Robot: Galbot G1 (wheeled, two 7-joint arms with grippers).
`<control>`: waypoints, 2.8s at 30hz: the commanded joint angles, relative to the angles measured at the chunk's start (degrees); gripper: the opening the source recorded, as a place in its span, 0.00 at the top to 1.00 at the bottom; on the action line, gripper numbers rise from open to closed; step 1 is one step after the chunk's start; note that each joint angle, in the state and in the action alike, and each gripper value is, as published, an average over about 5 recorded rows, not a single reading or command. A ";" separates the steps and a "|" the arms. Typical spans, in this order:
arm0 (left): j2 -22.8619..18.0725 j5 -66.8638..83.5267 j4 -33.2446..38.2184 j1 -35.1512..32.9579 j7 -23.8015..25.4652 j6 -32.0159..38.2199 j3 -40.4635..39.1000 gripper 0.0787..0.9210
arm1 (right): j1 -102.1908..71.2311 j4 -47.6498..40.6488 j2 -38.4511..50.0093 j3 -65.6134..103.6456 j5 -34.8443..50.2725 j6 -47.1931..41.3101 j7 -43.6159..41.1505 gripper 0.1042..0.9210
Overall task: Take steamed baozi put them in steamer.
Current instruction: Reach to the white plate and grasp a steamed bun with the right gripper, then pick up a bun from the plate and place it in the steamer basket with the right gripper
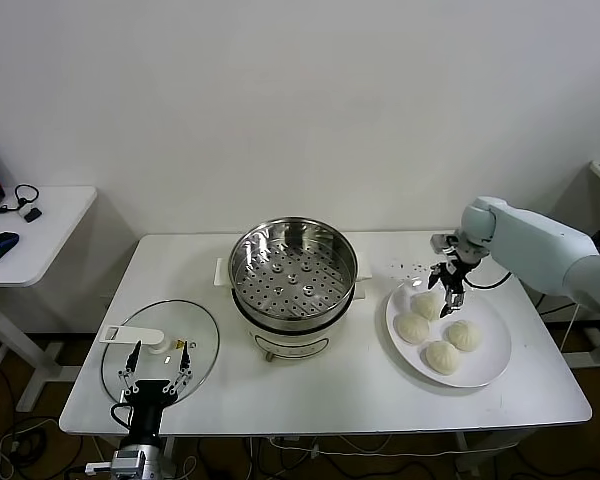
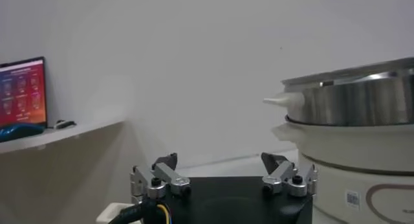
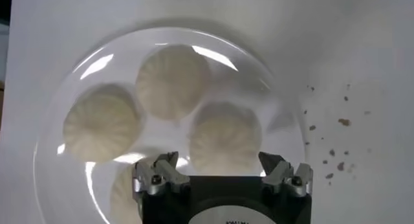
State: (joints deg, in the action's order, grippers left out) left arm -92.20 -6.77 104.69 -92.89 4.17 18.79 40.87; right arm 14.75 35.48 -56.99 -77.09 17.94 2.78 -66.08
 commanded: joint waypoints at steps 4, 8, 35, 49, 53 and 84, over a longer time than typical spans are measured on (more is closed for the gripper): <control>-2.80 -0.04 -0.39 0.22 -0.11 0.15 0.13 0.12 | -1.88 -3.45 -2.07 2.02 -1.75 0.95 0.05 0.12; -2.80 -0.02 -0.43 0.19 -0.13 0.28 0.30 0.12 | -2.00 -2.81 -1.97 1.87 -2.02 0.86 0.03 0.12; -2.80 -0.16 -0.51 0.13 -0.18 0.68 0.41 0.12 | -2.36 -4.11 -2.59 4.87 -4.09 2.21 0.90 0.36; -2.80 -0.51 -0.11 0.17 -0.17 0.50 0.36 0.12 | 20.35 16.62 3.06 -12.59 6.14 4.58 0.62 0.37; -2.80 -1.05 0.14 0.14 -0.14 0.33 -0.24 0.12 | 29.67 22.34 2.29 -18.61 8.36 6.57 0.54 0.37; -2.64 -0.98 0.80 0.02 -0.32 0.43 0.52 0.12 | 28.09 10.63 -26.78 -13.95 -9.40 42.45 8.05 0.34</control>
State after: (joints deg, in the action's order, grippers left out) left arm -92.20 -7.83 105.37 -92.86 3.84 19.30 41.33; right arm 48.37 56.38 -74.93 -93.42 14.72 35.12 -59.60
